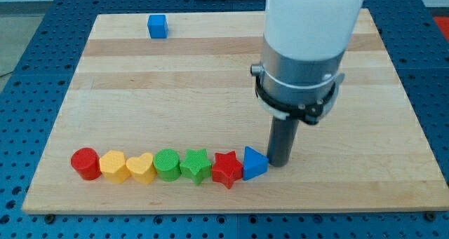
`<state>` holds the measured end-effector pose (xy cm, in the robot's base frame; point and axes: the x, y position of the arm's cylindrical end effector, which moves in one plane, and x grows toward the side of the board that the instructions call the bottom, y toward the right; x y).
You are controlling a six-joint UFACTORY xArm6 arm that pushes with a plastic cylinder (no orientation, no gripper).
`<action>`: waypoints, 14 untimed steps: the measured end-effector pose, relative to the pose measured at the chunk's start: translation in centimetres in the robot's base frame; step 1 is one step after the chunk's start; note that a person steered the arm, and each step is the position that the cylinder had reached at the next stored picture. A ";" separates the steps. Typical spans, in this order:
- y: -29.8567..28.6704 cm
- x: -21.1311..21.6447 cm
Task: Place the cube at the left side of the red circle to make a horizontal line
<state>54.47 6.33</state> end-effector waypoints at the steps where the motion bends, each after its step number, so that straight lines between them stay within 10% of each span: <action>1: -1.0 -6.0; 5: -16.0 -33.3; 8: -33.3 -30.8; 10: -26.9 -31.9; 12: -27.6 -18.7; 14: -29.0 -24.8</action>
<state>29.69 -22.70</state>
